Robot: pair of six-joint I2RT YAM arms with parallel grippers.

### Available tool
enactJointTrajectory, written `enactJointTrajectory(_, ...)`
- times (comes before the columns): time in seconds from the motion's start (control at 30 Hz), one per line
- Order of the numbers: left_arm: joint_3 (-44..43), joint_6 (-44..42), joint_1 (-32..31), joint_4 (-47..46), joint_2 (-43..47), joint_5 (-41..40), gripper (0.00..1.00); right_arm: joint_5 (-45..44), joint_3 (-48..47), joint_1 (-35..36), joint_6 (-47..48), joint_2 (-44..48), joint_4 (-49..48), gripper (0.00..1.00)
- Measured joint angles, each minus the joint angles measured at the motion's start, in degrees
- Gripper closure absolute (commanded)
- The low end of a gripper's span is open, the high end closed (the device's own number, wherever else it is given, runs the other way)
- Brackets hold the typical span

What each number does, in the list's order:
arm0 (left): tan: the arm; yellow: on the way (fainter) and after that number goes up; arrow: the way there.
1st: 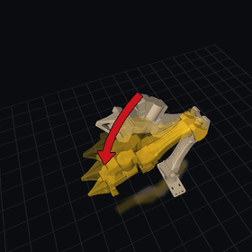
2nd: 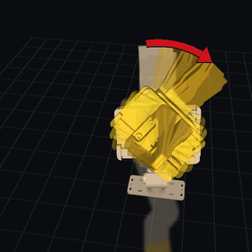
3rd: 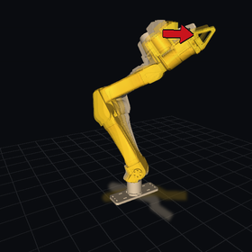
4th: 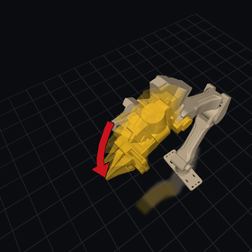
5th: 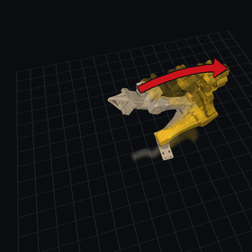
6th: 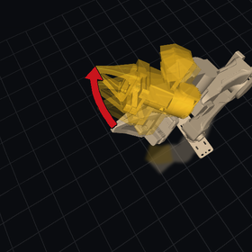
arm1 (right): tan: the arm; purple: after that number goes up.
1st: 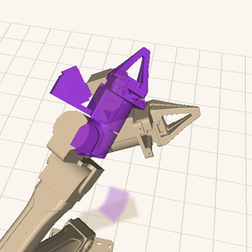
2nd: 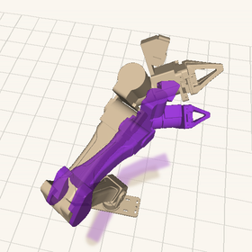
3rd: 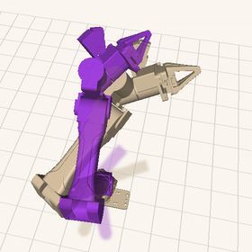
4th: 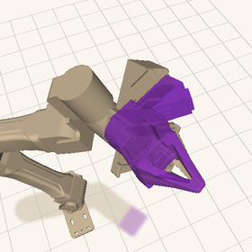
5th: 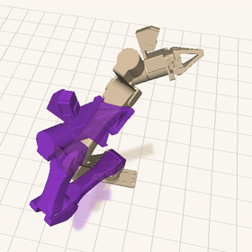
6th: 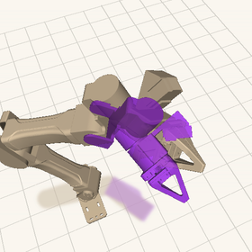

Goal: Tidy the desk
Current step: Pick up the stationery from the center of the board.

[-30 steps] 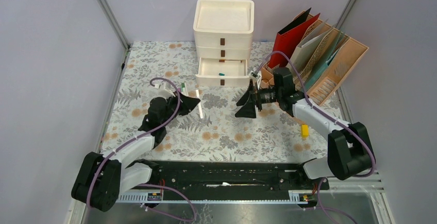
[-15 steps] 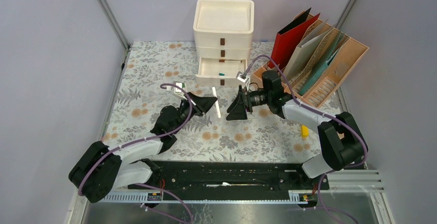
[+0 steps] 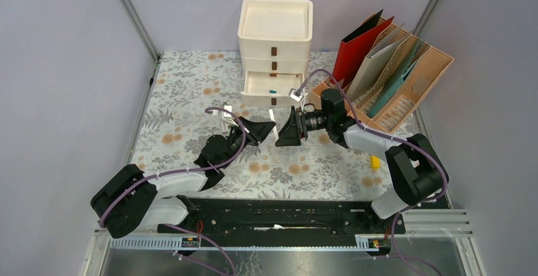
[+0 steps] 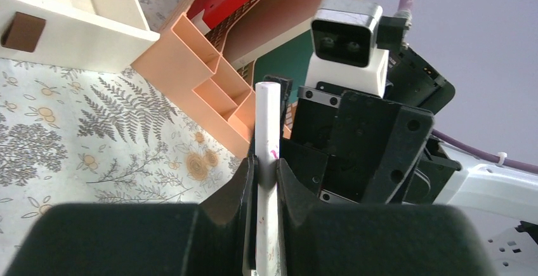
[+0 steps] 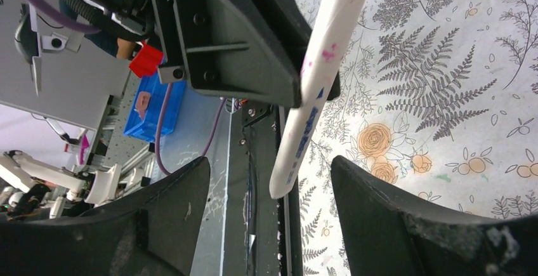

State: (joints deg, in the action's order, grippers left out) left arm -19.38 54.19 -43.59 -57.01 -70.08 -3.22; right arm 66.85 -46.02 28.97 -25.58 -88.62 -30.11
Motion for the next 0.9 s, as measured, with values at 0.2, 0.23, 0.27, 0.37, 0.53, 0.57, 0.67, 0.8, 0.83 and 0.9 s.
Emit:
enactJointTrajectory(0.2, -0.22, 0.57, -1.84, -2.93, -2.56, -1.20, 1.00, -0.22, 0.04, 0.17, -2.21, -0.79, -1.99, 0.43)
enactJointTrajectory(0.23, -0.26, 0.72, -2.01, -3.30, -2.93, -1.33, 1.00, -0.22, 0.04, 0.20, -2.43, -0.79, -2.29, 0.47)
enactJointTrajectory(0.27, -0.35, 0.79, -2.14, -3.54, -3.26, -1.40, 1.00, -0.22, 0.04, 0.22, -2.67, -0.81, -2.49, 0.53)
enactJointTrajectory(0.37, -0.52, 0.98, -2.40, -4.35, -3.80, -1.40, 1.00, -0.22, 0.04, 0.24, -3.21, -1.18, -3.28, 0.73)
enactJointTrajectory(0.53, -0.52, 0.94, -2.71, -5.68, -3.91, -1.16, 0.85, -0.68, 0.04, 0.07, -4.28, -2.34, -3.72, 1.00)
enactJointTrajectory(0.57, -0.52, 0.92, -2.71, -5.60, -3.91, -1.14, 0.80, -0.79, 0.04, 0.07, -4.55, -2.38, -3.67, 1.00)
enactJointTrajectory(0.67, -0.50, 0.37, -2.71, -5.31, -3.58, -1.22, 0.59, -0.74, 0.04, 0.07, -4.57, -2.40, -3.72, 1.00)
enactJointTrajectory(0.8, -0.50, -1.70, -2.71, -2.73, 0.26, -1.66, 0.31, -0.76, -0.37, 0.35, -1.27, -2.40, -0.33, 1.00)
enactJointTrajectory(0.83, -0.50, -2.62, -2.69, -1.66, 1.77, -1.81, 0.21, -0.92, -0.81, 0.35, 0.28, -2.40, 1.64, 1.00)
enactJointTrajectory(0.9, -0.50, -5.11, -2.64, 1.55, 5.68, -2.27, 0.06, -1.57, -2.38, 0.37, 4.31, -2.40, 6.71, 1.00)
